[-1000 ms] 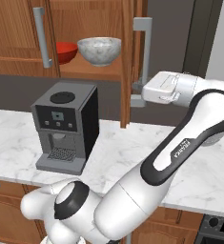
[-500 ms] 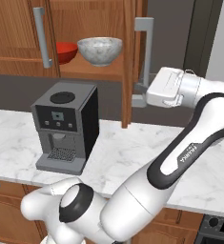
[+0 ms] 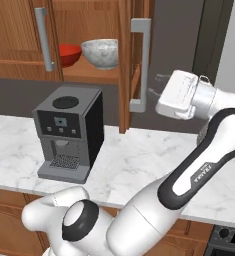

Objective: Move the bowls from the cabinet to the plates on the dining table.

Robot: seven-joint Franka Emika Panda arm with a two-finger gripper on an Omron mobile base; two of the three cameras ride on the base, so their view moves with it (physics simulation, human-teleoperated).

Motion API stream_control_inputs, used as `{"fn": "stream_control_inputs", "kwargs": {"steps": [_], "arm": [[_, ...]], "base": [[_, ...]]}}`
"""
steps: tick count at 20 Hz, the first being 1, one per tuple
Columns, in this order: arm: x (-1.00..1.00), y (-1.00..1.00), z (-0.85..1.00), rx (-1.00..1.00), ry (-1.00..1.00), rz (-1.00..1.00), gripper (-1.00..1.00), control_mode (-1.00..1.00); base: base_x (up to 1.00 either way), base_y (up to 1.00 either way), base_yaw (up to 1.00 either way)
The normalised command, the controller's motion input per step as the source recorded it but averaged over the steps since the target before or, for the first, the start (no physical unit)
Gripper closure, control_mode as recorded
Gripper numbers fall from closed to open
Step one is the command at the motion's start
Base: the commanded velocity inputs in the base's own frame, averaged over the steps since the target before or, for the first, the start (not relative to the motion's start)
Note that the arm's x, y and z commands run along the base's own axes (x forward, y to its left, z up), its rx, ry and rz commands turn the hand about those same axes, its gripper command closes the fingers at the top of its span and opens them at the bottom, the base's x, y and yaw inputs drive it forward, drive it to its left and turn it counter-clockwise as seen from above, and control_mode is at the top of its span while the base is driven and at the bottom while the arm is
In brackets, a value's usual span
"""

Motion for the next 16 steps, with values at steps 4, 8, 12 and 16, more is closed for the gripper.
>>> {"fn": "stream_control_inputs", "kwargs": {"steps": [4,8,12,16], "arm": [[0.13,-0.51,-0.28,0.05,-0.03,-0.04,-1.00,-1.00],[-0.08,-0.50,-0.04,0.07,-0.05,-0.02,-1.00,-1.00],[-0.37,-0.27,0.21,0.07,-0.09,-0.01,-1.00,-1.00],[-0.35,-0.02,0.40,0.05,-0.06,-0.09,-1.00,-1.00]], "base": [[0.00,0.00,0.00],[0.00,0.00,0.00],[0.00,0.00,0.00],[0.00,0.00,0.00]]}}
